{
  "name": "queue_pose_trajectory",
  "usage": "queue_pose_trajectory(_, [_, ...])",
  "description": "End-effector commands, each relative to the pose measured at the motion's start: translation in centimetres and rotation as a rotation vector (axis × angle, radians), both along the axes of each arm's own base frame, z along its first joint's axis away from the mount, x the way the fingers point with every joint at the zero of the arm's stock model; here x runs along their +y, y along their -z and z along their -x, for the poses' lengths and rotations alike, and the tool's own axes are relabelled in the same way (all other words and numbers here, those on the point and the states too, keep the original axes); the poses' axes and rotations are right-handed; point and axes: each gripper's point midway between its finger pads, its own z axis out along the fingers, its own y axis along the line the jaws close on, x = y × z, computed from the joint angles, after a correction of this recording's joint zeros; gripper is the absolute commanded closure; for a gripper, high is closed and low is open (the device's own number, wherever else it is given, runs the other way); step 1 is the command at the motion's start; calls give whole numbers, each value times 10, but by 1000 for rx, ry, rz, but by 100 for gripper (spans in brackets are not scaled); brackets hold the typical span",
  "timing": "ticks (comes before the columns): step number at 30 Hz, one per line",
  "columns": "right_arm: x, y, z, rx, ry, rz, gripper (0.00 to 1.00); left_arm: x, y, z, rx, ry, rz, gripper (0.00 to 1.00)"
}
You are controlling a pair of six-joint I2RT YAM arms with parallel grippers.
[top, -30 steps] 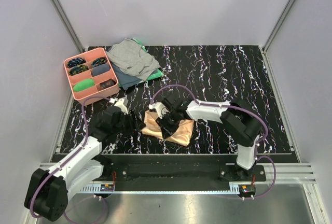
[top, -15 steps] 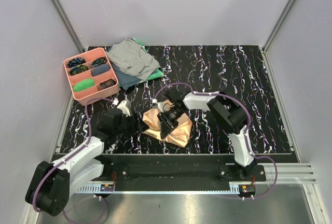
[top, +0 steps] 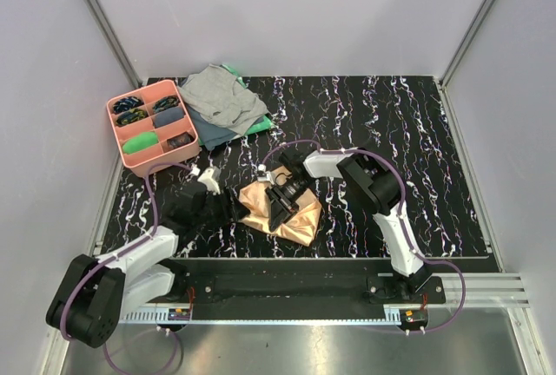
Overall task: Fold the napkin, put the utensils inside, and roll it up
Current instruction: Roll the napkin with the utensil
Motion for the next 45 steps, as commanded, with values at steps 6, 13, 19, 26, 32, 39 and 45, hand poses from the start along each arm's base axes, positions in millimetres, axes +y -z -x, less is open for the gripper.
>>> queue_pose_trajectory(6, [-6,18,-2,-8,-14,55,68,-6,0,-10,-53,15,24,63])
queue_pose_trajectory(13, [-4,-2,-18,-126,9,84,49,-8,5,-11,-9,31,2,96])
queue_pose_trajectory(19, [-2,-50,-40,-296,84,98,36,-8,15,-4,104,39,-26,100])
queue_pose_trajectory(26, [-6,-71,-47,-716,119,211,31,-11,17,-2,208,37,-35,100])
queue_pose_trajectory(32, [-6,-66,-48,-1262,183,350,27,-11,18,4,286,50,-55,100])
queue_pose_trajectory(39, [7,-67,-32,-1462,206,276,28,-12,17,6,306,59,-61,100])
queue_pose_trajectory(45, [10,-39,-24,-1438,103,284,42,-12,16,6,301,62,-59,100])
